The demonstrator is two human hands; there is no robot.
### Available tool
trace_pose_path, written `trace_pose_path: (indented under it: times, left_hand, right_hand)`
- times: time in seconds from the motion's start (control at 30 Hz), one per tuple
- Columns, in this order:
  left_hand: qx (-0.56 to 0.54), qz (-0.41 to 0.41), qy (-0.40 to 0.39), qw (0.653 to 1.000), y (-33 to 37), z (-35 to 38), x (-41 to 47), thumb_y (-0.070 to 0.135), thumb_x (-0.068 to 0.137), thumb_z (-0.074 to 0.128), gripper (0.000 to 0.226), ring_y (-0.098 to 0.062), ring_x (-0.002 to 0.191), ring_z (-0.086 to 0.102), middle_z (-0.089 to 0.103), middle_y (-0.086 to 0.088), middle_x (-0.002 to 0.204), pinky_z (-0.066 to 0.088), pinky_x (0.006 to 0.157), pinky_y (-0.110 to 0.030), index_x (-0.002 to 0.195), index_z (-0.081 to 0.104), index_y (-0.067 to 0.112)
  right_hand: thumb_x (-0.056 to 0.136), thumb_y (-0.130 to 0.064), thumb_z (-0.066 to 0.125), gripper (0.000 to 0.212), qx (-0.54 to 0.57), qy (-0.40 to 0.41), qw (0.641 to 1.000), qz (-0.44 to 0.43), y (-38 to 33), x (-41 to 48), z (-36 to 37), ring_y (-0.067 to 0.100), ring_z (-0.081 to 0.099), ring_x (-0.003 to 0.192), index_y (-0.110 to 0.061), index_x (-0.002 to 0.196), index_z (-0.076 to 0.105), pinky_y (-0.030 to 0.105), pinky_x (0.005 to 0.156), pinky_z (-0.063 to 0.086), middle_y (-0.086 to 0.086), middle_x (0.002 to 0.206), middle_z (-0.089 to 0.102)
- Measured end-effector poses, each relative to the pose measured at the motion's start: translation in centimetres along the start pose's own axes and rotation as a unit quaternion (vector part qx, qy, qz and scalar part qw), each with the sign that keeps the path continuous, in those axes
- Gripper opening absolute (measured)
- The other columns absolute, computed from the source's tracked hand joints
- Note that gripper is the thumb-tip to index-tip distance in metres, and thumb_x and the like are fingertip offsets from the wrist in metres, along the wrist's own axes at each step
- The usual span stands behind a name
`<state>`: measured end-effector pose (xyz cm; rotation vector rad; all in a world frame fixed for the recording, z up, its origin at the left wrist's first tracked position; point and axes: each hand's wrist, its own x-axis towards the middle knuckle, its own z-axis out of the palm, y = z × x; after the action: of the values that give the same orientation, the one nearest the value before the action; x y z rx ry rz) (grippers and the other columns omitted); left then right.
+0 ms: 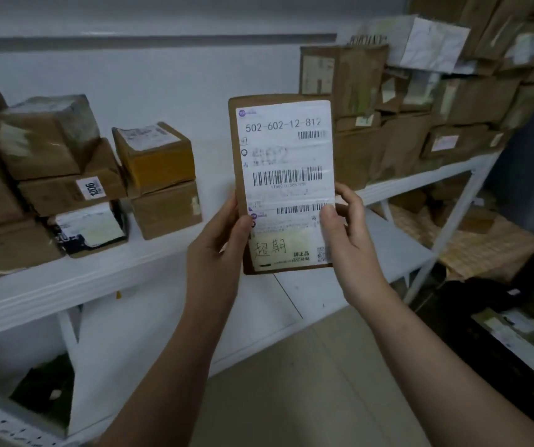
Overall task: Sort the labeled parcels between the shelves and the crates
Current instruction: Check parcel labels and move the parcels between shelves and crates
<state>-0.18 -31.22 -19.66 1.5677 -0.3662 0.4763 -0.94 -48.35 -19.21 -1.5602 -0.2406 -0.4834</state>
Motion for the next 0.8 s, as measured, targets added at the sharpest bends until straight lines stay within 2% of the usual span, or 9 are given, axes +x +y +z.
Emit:
trace_pose_path:
  times: [0.13, 0.27, 0.37, 0.5, 0.63, 0.7, 0.8]
  left_hand:
    - [-0.023, -0.073, -0.046, 0.996, -1.4, 3.0, -1.7, 0.027, 0.093, 0.055, 0.034, -0.001, 0.104, 0.063, 0.068, 0.019, 0.109, 0.056, 0.078, -0.022, 0.127, 0.058, 0.031]
    - [-0.074, -0.130, -0.109, 0.983, -2.1, 6.9, -3.0, 0.026, 0.092, 0.058, 0.028, -0.003, 0.103, 0.063, 0.069, 0.013, 0.109, 0.052, 0.075, -0.015, 0.119, 0.063, 0.032]
    - [-0.100, -0.159, -0.183, 0.965, -2.0, 11.1, -4.1, 0.035, 0.086, 0.060, 0.038, -0.011, 0.108, 0.062, 0.065, 0.005, 0.119, 0.054, 0.080, -0.025, 0.123, 0.056, 0.027]
    - [-0.130, -0.203, -0.273, 0.931, -1.8, 18.6, -6.4, 0.025, 0.092, 0.055, 0.031, -0.018, 0.103, 0.065, 0.068, 0.002, 0.114, 0.057, 0.078, -0.031, 0.122, 0.046, 0.026]
    - [-0.124, -0.206, -0.324, 0.915, -1.5, 27.5, -9.7, 0.028, 0.094, 0.055, 0.041, -0.008, 0.098, 0.067, 0.070, 0.010, 0.110, 0.055, 0.072, -0.020, 0.132, 0.042, 0.034]
    - [-0.120, -0.206, -0.345, 0.908, -1.2, 32.1, -11.4, 0.030, 0.094, 0.055, 0.046, -0.006, 0.098, 0.067, 0.069, 0.013, 0.110, 0.055, 0.072, -0.019, 0.136, 0.040, 0.039]
    - [-0.136, -0.210, -0.374, 0.893, -1.0, 38.6, -13.8, 0.027, 0.096, 0.052, 0.038, -0.005, 0.099, 0.066, 0.068, 0.015, 0.111, 0.054, 0.069, -0.017, 0.127, 0.049, 0.048]
  right_hand:
    - [0.091, -0.049, 0.049, 0.030, -0.009, 0.049, 0.998, 0.026, 1.2, -2.7, -2.9, 0.007, 0.058, 0.110, -0.052, 0.119, 0.041, 0.022, 0.078, 0.055, -0.017, 0.115, 0.056]
    - [0.091, -0.048, 0.049, 0.029, -0.006, 0.102, 0.993, 0.060, 2.5, -5.0, -7.0, 0.007, 0.058, 0.112, -0.059, 0.116, 0.043, 0.025, 0.077, 0.055, -0.018, 0.117, 0.056]
    - [0.089, -0.049, 0.050, 0.027, 0.003, 0.155, 0.984, 0.084, 3.1, -6.9, -11.4, 0.010, 0.061, 0.109, -0.059, 0.114, 0.048, 0.023, 0.072, 0.055, -0.009, 0.118, 0.059]
    - [0.088, -0.049, 0.053, 0.022, -0.013, 0.225, 0.968, 0.106, 3.2, -9.8, -18.9, 0.004, 0.065, 0.099, -0.057, 0.109, 0.054, 0.018, 0.068, 0.053, -0.020, 0.107, 0.065]
    - [0.090, -0.047, 0.057, 0.022, -0.038, 0.268, 0.954, 0.132, 2.7, -12.7, -28.0, 0.005, 0.065, 0.101, -0.050, 0.112, 0.055, 0.020, 0.074, 0.053, -0.016, 0.109, 0.067]
    - [0.089, -0.048, 0.058, 0.024, -0.051, 0.280, 0.947, 0.148, 2.5, -14.1, -32.6, 0.006, 0.065, 0.100, -0.047, 0.114, 0.055, 0.022, 0.075, 0.054, -0.014, 0.108, 0.067]
    - [0.090, -0.045, 0.057, 0.028, -0.062, 0.295, 0.937, 0.175, 2.4, -16.0, -38.8, 0.006, 0.067, 0.097, -0.043, 0.117, 0.054, 0.021, 0.073, 0.055, -0.013, 0.107, 0.068]
